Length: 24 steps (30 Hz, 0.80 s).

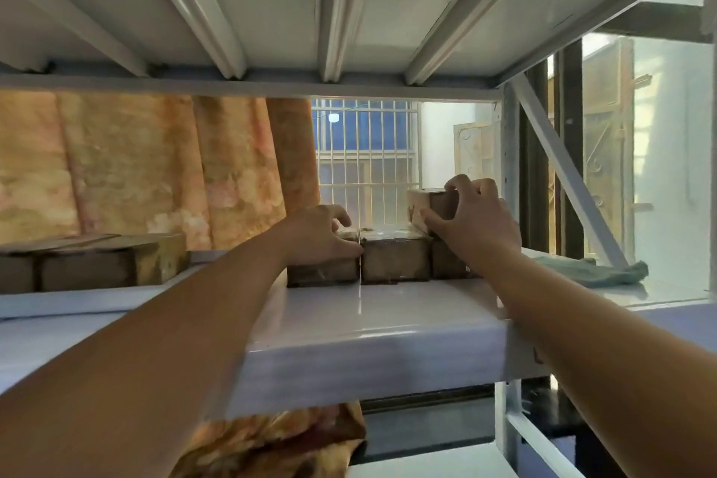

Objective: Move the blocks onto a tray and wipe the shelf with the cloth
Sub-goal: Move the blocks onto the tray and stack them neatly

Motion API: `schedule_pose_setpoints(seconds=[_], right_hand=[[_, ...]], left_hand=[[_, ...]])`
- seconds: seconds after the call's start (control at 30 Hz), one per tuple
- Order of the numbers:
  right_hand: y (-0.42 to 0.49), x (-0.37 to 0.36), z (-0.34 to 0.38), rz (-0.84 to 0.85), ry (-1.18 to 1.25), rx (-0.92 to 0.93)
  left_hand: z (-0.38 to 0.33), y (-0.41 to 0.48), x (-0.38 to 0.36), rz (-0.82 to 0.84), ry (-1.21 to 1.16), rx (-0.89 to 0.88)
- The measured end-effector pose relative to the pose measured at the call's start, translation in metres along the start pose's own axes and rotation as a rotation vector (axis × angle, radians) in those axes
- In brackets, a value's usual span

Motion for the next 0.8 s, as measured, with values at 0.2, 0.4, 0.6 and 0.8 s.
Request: schedule_pose_setpoints(seconds=[0.2, 0.4, 0.6, 0.8], right_hand=[[-0.004, 0.009, 0.005, -0.093, -0.014, 0.041], [-0.006, 0.018, 0.031, -0.178, 0.035, 0.161], [-0.003, 0.016, 0.068, -0.202, 0.402, 0.039], [-0.006, 0.0, 0.143, -0.099, 0.532, 0.057]], left_hand=[[0.004, -0.005, 0.02, -0.293, -0.187, 0.022], [0.001, -0.026, 0.035, -0.605, -0.172, 0.013], [0.002, -0.048, 0.056, -0.69, -0.012, -0.068], [0.047, -0.073, 0.1, -0.64, 0.173, 0.013]])
Point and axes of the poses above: each hand's wrist, its own y-axis towards the middle knuckle, its own x-axis out of the back of the hand, z = x × y, the point moved 4 cm from there along y, towards the middle knuckle, and after that the axes turned 10 degrees about x, right-handed, at the moved point
